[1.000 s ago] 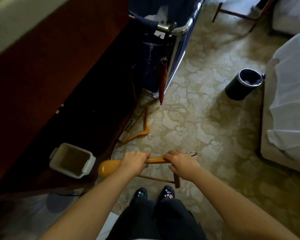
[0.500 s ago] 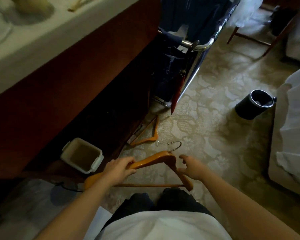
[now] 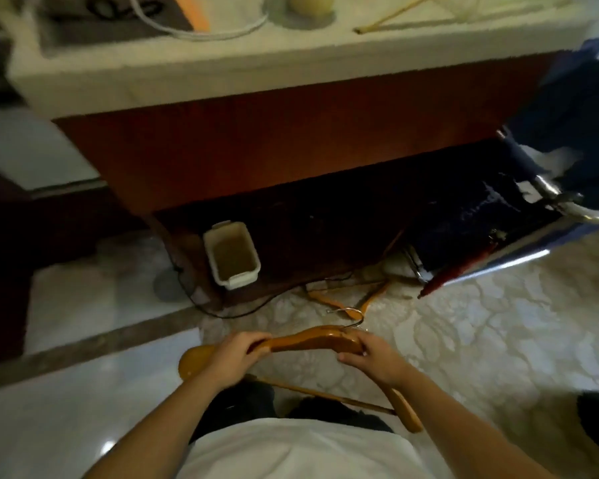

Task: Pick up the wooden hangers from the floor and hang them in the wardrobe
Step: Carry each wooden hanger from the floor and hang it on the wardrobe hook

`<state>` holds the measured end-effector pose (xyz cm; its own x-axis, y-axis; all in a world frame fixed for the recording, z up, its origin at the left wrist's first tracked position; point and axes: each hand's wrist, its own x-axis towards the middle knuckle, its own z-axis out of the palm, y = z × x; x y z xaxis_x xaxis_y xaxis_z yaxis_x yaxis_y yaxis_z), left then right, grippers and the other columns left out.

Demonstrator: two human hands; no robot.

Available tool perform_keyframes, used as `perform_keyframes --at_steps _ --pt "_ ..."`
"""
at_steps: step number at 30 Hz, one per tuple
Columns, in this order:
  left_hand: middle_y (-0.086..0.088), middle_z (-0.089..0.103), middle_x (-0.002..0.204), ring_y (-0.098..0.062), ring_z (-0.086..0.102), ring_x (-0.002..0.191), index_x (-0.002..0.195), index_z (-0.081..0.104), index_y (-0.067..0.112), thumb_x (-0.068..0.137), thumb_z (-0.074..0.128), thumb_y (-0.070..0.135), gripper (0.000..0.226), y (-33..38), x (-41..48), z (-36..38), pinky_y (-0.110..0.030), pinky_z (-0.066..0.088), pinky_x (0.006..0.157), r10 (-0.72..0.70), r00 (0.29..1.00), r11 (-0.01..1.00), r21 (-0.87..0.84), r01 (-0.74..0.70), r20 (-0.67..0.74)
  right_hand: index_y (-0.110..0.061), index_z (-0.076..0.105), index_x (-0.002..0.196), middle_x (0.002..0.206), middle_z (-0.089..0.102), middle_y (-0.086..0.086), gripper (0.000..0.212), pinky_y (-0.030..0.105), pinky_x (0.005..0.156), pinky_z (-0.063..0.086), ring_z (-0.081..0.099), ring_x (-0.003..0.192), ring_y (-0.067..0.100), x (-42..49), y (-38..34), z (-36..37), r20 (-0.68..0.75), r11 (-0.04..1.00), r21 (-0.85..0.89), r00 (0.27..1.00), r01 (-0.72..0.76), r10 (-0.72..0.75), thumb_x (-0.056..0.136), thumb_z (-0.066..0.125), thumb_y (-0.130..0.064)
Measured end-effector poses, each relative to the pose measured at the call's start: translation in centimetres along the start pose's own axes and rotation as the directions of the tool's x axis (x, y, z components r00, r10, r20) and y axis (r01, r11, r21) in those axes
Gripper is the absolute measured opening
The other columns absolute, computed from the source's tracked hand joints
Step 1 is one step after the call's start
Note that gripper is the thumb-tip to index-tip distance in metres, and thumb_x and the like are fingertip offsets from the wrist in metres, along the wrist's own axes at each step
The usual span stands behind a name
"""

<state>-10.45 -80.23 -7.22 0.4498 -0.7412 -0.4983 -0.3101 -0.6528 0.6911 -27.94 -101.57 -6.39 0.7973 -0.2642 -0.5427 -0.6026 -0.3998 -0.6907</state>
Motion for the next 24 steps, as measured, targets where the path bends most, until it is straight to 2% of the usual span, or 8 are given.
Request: perform_keyframes --at_steps 1,3,5,7,9,11,14,24 --pt "0.008 0.061 0.095 -0.003 0.057 0.082 0.108 0.065 0.019 0.095 0.051 0.021 0.019 -0.3 -0.9 0.6 -0.008 0.042 0.071 -0.069 0.992 0.997 -0.027 0.066 -0.103 -0.022 0.059 0.092 0.084 0.058 -0.004 0.008 0.009 0.073 0.043 0.055 0.077 0.005 0.7 0.0 0.1 0.037 0.999 -0.024 0.999 0.026 -0.025 0.087 0.064 -0.025" --pt "0.007 0.061 0.093 -0.002 0.057 0.079 0.104 0.064 0.018 0.096 0.048 0.023 0.019 -1.4 -2.9 1.7 -0.007 0.041 0.067 -0.211 0.949 0.977 -0.082 0.197 -0.232 -0.018 0.060 0.093 0.083 0.058 -0.001 0.011 0.019 0.076 0.044 0.056 0.077 0.009 2.2 0.2 0.7 0.100 0.995 -0.071 0.993 0.071 -0.064 0.087 0.064 -0.027" --pt "0.001 0.067 0.096 -0.016 0.064 0.088 0.100 0.064 0.024 0.088 0.051 0.034 0.020 -3.6 -5.2 3.4 -0.028 0.051 0.081 -0.321 0.911 0.944 -0.170 0.284 -0.258 -0.018 0.060 0.092 0.084 0.059 -0.001 0.011 0.019 0.073 0.044 0.057 0.077 0.010 3.4 -0.1 1.4 0.173 0.985 -0.127 0.980 0.120 -0.097 0.087 0.064 -0.027" --pt "-0.001 0.068 0.095 -0.018 0.064 0.088 0.097 0.063 0.026 0.085 0.057 0.032 0.015 -6.1 -7.5 5.8 -0.040 0.053 0.083 -0.398 0.877 0.910 -0.237 0.341 -0.269 -0.017 0.061 0.093 0.085 0.061 -0.001 0.012 0.019 0.074 0.045 0.059 0.080 0.011 4.6 -0.8 2.5 0.246 0.967 -0.180 0.960 0.179 -0.132 0.087 0.064 -0.026" --pt "-0.001 0.065 0.105 -0.014 0.062 0.091 0.110 0.061 0.024 0.087 0.060 0.026 0.022 -5.8 -10.0 6.9 -0.032 0.052 0.087 -0.438 0.845 0.893 -0.256 0.369 -0.308 -0.018 0.060 0.093 0.081 0.059 -0.006 0.011 0.020 0.075 0.046 0.058 0.078 0.009 5.5 -2.2 3.8 0.325 0.942 -0.214 0.928 0.258 -0.180 0.087 0.065 -0.026" --pt "0.001 0.058 0.125 -0.013 0.058 0.105 0.130 0.050 0.024 0.089 0.059 0.029 0.042 -5.8 -12.0 7.9 -0.022 0.046 0.092 -0.488 0.791 0.872 -0.259 0.416 -0.370 -0.019 0.059 0.089 0.075 0.054 -0.010 0.008 0.009 0.069 0.042 0.055 0.071 0.001 6.0 -4.3 5.5 0.420 0.912 -0.234 0.881 0.338 -0.219 0.087 0.065 -0.023" --pt "0.004 0.048 0.138 -0.017 0.049 0.121 0.139 0.040 0.026 0.091 0.055 0.034 0.051 -7.0 -14.9 8.9 -0.030 0.040 0.103 -0.592 0.683 0.806 -0.323 0.497 -0.427 -0.022 0.056 0.083 0.067 0.048 -0.012 0.010 0.007 0.062 0.038 0.052 0.062 -0.007 6.6 -7.7 9.0 0.554 0.856 -0.247 0.791 0.454 -0.259 0.087 0.065 -0.021" --pt "0.009 0.061 0.111 -0.012 0.056 0.101 0.119 0.053 0.032 0.094 0.050 0.032 0.025 -15.8 -27.9 8.1 -0.033 0.041 0.101 -0.712 0.495 0.702 -0.472 0.533 -0.499 -0.027 0.050 0.073 0.068 0.048 -0.010 0.020 0.022 0.068 0.041 0.049 0.066 0.005 5.4 -19.7 25.7 0.785 0.681 -0.277 0.568 0.678 -0.247 0.085 0.066 -0.029"
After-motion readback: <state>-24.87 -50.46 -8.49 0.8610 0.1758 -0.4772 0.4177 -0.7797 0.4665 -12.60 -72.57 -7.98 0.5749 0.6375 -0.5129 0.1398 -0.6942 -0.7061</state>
